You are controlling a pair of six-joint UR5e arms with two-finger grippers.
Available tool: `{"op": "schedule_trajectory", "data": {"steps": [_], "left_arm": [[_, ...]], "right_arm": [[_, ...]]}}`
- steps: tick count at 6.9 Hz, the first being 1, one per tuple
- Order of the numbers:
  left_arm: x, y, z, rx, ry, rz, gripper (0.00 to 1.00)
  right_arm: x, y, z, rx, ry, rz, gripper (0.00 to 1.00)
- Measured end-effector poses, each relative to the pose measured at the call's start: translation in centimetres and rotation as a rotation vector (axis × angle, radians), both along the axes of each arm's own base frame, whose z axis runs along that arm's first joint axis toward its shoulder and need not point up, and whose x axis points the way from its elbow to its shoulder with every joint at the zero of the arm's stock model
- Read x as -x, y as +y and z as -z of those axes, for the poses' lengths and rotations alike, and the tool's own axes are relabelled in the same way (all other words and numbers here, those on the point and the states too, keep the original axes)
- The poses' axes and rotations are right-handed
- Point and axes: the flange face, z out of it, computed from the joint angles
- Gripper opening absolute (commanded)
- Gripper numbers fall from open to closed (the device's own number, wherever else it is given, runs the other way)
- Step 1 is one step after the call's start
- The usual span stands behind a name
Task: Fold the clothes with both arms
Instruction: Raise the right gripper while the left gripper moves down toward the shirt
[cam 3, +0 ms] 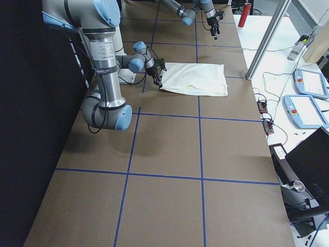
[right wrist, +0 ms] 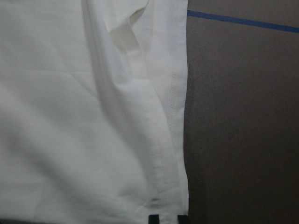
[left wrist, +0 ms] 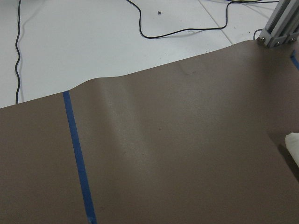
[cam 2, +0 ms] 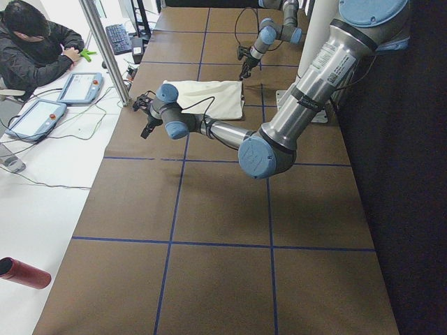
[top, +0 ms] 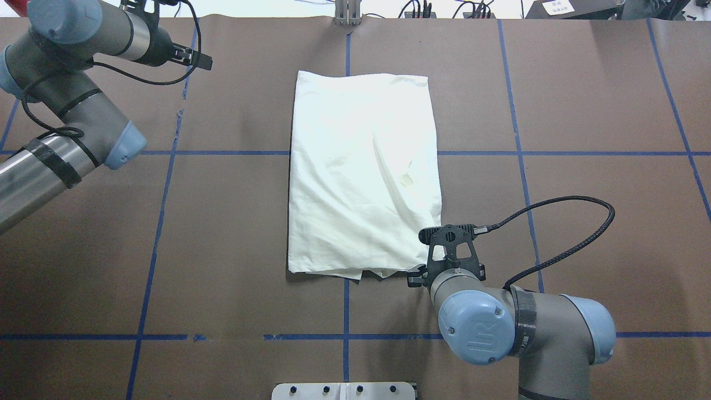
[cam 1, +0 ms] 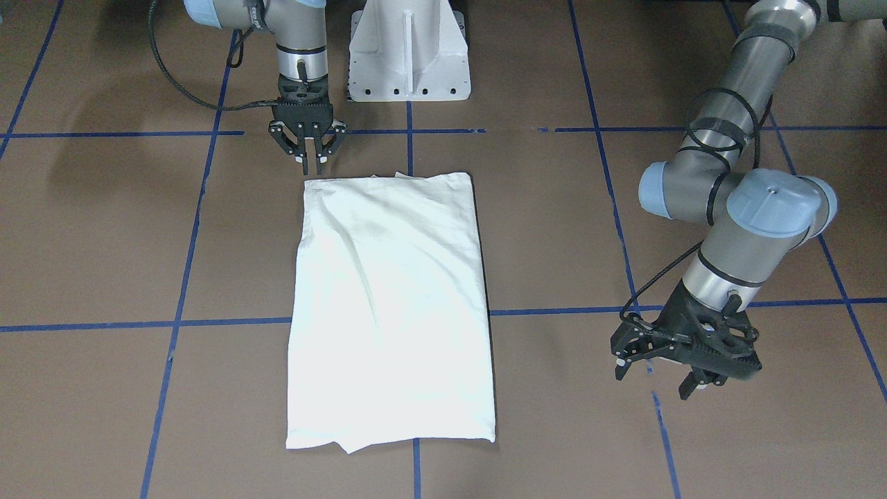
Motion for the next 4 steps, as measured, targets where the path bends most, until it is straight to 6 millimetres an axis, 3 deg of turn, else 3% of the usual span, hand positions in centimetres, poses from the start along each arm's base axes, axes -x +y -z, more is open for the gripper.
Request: {"op": "schedule_trajectory", "data": {"steps": [3,4], "left_arm": [[-1.0,0.6,0.7,0.021,0.028,0.004,1.0],[-2.5,2.1,1.8,0.06,0.079,0.011,1.0]], "right_arm": [[-3.1,-4.7,5.3,0.067,-0.202,-0.001,1.0],[-3.9,-5.2,6.0,0.094,-0.317,-0.027,1.0]]}}
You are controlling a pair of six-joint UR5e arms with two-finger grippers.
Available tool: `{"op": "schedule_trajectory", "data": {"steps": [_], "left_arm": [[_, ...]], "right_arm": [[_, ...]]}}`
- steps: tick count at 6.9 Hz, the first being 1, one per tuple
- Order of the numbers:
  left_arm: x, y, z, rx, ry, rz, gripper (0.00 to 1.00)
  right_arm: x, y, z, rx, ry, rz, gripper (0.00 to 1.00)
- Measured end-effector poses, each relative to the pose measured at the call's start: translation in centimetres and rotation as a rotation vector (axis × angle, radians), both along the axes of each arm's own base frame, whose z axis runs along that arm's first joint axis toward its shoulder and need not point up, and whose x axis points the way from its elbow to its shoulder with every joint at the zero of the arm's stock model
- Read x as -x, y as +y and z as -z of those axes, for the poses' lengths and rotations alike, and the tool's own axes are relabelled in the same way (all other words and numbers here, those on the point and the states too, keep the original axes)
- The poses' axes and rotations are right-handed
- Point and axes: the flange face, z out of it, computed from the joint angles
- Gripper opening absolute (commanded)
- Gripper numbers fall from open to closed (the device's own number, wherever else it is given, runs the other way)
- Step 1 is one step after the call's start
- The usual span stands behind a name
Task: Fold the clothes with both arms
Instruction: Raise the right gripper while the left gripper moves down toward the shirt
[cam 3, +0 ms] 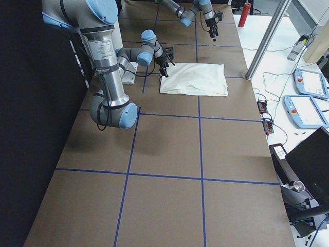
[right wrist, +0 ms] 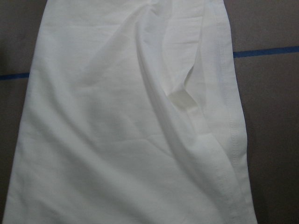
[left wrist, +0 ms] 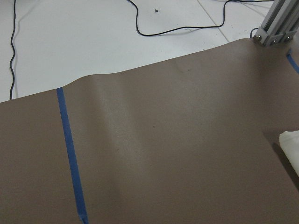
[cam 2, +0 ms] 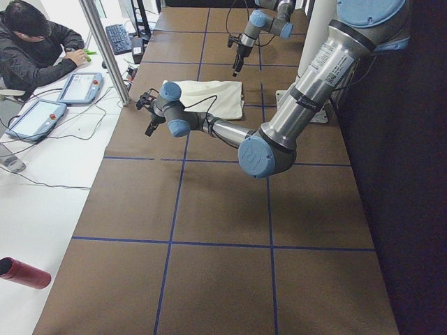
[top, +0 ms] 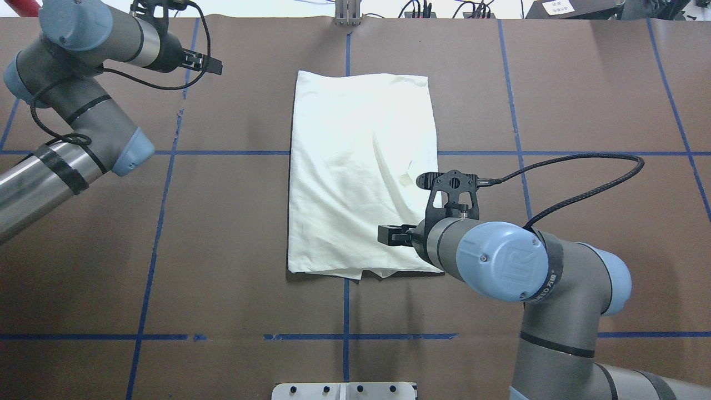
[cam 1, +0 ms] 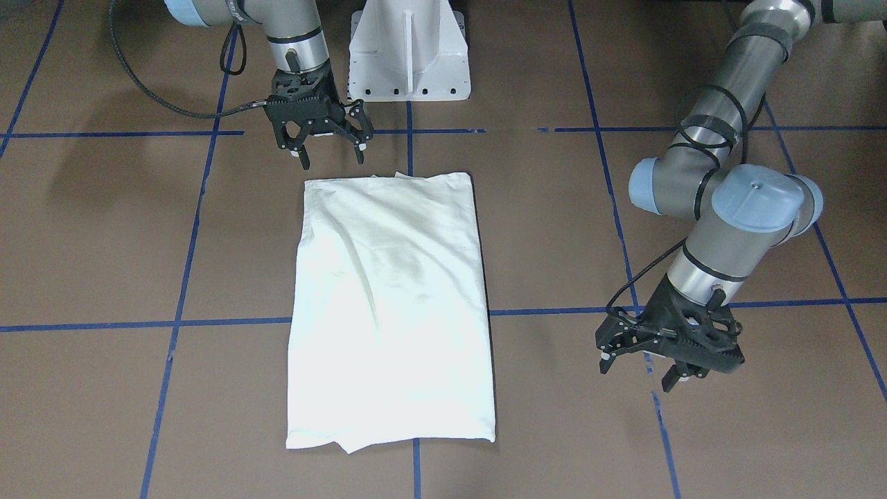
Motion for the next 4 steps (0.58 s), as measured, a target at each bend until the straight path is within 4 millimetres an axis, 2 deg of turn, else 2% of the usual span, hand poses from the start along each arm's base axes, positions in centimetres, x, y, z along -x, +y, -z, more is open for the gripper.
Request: {"op": "schedule_trajectory", "data": {"steps": [1,2,4], "left_arm": [[-1.9,2.5,1.3,0.054,0.068,0.003,1.0],[-3.6,6.4,2.8,0.112,0.147,-0.004,1.0],[-6.7,16.8,5.3,0.242,0.297,-0.039,1.0]], "right_arm": [[-0.6,0.0,-0.1,0.045,-0.098,-0.039,1.0],[-1.5,0.2,-0.9,0.073,-0.178,-0.065,0.99],[-3.4,0.7,-3.0,0.147,-0.272,-0.125,0.96]]}}
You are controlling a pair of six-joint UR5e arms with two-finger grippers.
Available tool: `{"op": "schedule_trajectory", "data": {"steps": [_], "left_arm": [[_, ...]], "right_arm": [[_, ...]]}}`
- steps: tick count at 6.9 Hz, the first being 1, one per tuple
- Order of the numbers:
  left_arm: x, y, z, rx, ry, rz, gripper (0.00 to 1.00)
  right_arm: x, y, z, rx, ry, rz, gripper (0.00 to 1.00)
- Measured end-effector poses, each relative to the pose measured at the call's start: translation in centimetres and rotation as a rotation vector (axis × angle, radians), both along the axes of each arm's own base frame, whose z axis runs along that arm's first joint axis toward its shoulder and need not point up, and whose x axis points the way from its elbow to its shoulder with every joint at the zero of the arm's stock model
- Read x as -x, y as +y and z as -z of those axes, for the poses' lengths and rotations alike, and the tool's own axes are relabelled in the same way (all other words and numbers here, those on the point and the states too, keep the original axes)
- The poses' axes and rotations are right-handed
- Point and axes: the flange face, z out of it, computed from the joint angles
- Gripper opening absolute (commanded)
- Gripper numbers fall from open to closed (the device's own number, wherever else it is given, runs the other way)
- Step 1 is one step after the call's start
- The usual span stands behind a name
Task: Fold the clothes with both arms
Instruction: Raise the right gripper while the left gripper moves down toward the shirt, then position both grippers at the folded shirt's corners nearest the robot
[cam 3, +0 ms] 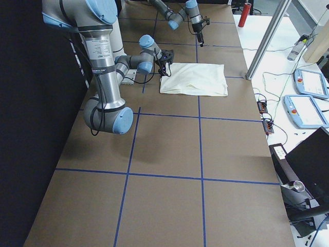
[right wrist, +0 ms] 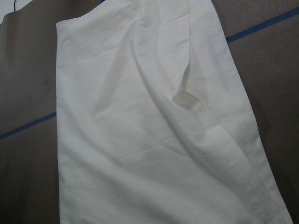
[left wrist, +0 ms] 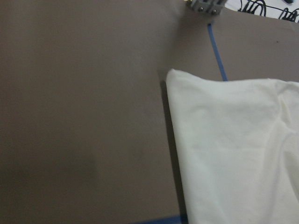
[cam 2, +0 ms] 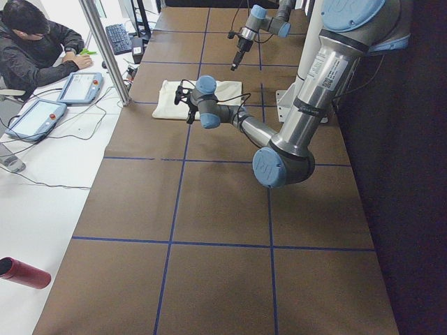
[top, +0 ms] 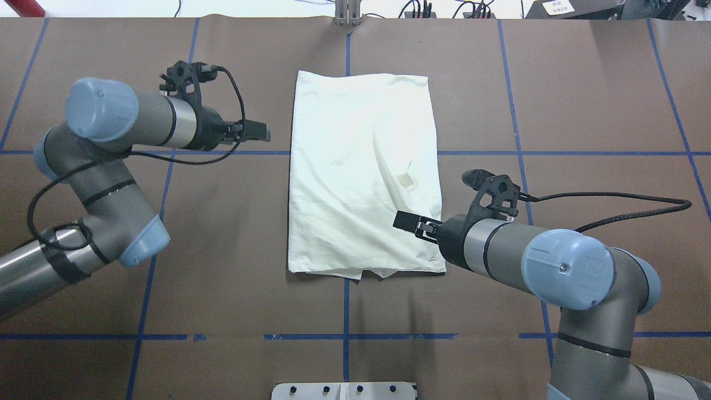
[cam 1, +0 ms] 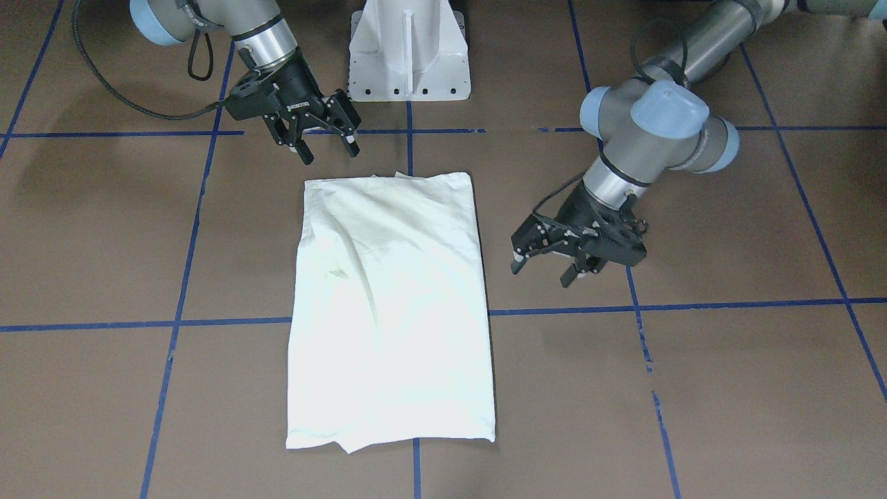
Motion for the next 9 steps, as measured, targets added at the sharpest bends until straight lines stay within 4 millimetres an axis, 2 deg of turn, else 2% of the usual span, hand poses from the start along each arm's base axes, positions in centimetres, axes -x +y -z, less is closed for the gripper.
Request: {"op": "schedule_trajectory", "data": {"steps": [1,2,3,5,9], "left_arm": [[-1.9,4.6,0.9,0.075,0.055,-0.004,0.71],[-4.3,8.2,1.1,0.166,0.082,0.002,0.56],[-6.7,11.2,1.0,0.255,0.085,0.011,0.55],[-9.2,14.4,0.5,0.335,0.075,0.011,0.54],[-10.7,15.8,-0.1,0.367,0.031,0.001,0.54]], "right_arm": [[-0.7,0.1,-0.3,0.036,-0.024,-0.027,0.96],[-0.9,0.1,-0.5,0.052,-0.032,-0.044,0.96],[-1.0,0.0,-0.7,0.057,-0.032,-0.054,0.96],[-1.0,0.0,-1.1,0.066,-0.03,-0.07,0.96],[-1.0,-0.1,-1.3,0.076,-0.032,-0.088,0.97]]}}
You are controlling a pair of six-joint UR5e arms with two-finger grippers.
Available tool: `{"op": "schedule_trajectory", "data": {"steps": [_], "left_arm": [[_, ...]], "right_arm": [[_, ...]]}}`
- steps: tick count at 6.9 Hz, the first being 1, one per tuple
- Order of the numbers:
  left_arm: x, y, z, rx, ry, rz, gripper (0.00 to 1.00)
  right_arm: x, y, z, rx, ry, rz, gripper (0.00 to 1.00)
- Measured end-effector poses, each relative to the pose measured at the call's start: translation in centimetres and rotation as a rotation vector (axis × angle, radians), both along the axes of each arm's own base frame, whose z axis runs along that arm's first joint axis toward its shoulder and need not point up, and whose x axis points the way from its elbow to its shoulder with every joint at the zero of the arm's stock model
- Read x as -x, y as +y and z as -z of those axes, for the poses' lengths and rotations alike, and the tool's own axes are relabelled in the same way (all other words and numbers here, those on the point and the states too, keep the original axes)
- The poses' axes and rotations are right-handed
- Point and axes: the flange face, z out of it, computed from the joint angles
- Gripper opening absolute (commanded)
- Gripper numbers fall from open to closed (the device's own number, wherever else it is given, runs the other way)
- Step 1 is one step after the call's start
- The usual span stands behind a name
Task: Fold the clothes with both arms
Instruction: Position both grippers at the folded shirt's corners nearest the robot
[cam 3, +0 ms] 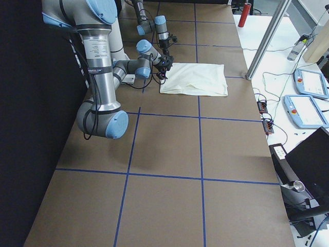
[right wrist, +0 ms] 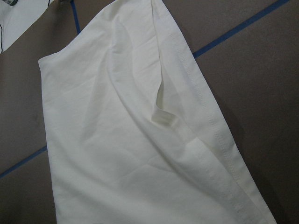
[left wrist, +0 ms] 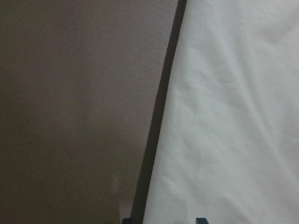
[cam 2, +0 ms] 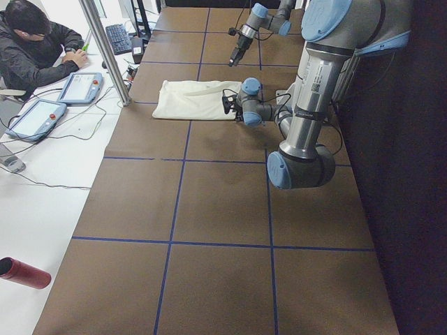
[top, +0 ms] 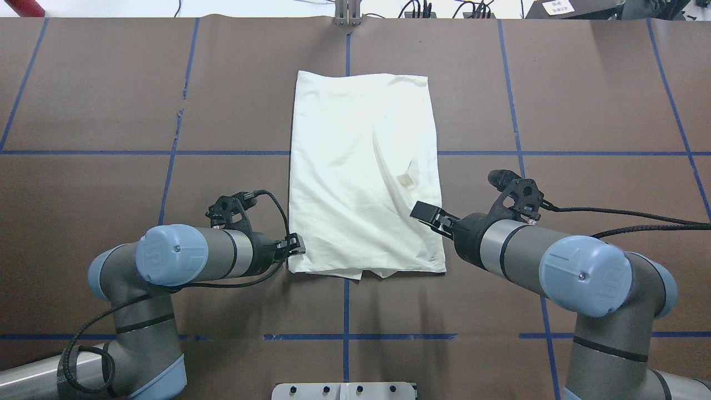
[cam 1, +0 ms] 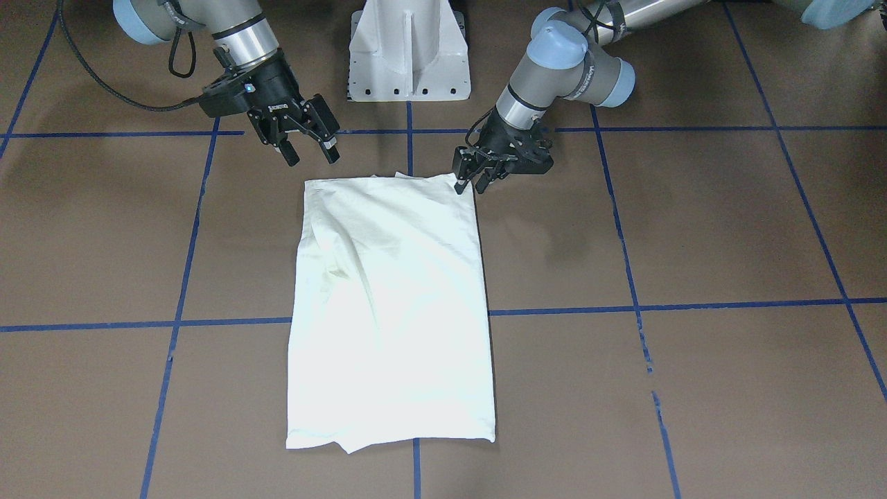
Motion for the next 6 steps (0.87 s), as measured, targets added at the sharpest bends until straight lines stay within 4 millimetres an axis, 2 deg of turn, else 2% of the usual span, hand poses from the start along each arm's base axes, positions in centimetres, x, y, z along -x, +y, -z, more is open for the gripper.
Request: {"op": "schedule_trajectory", "data": {"steps": [3,4,5,6], "left_arm": [[-0.9,1.4,0.1,0.004,0.0,-0.022,0.54],[-1.2,1.8,0.2,0.009,0.003,-0.028,0.47],[-1.4,2.2,0.3,0.01,0.005,-0.034,0.23],[-1.4,2.3,0.4,0.012,0.007,-0.032,0.08]], "right_arm": [[0.0,0.0,-0.1,-0.001,0.003,-0.006,0.97],[0.0,-0.1,-0.2,0.0,0.003,-0.007,0.97],[0.0,-0.1,-0.2,0.0,0.004,-0.007,0.97],[0.0,-0.1,-0.2,0.0,0.004,-0.008,0.97]]}}
